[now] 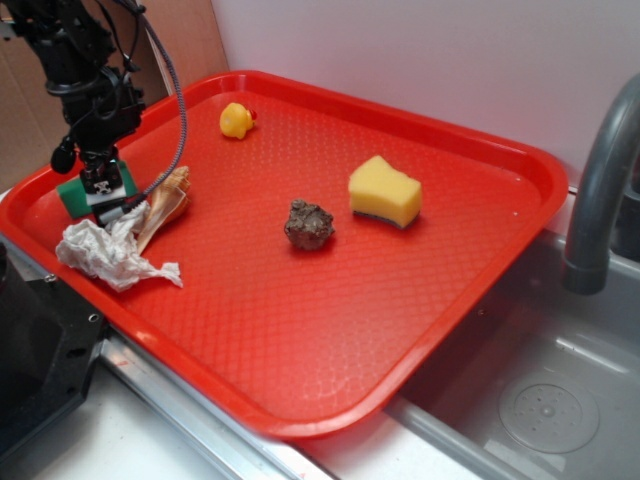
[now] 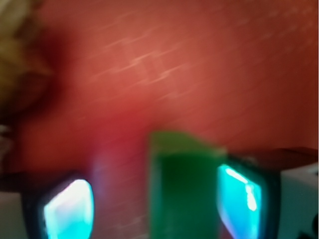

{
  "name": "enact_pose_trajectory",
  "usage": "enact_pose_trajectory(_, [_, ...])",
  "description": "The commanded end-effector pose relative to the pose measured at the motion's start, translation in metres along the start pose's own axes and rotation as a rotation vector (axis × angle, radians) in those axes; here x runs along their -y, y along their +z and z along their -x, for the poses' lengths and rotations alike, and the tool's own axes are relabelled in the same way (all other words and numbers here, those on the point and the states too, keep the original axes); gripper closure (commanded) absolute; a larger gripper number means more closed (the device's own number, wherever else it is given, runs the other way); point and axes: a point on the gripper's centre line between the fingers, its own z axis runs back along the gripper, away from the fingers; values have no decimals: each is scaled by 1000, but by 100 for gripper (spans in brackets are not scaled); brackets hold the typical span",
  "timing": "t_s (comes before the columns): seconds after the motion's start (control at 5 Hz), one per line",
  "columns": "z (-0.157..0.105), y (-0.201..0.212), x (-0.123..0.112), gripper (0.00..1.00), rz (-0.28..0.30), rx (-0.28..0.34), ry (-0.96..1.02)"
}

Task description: Grab the green block.

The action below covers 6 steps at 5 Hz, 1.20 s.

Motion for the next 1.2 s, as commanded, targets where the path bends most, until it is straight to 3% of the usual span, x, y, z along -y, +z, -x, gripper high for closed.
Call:
enact_pose_trajectory(0.0, [-1,7,1,100,-4,1,103])
enact_pose_trajectory(0.2, [-4,18,1,100,-12,11,131])
enact_pose_trajectory(0.4, [-38,69,25,100,-32,-29,263])
enact_pose_trajectory(0.6, [-66,120,48,100,-57,-16,337])
enact_pose_trajectory(0.8, [-83,174,70,100,21,7,382])
enact_pose_trajectory(1.0, [-81,194,79,100,-42,6,487])
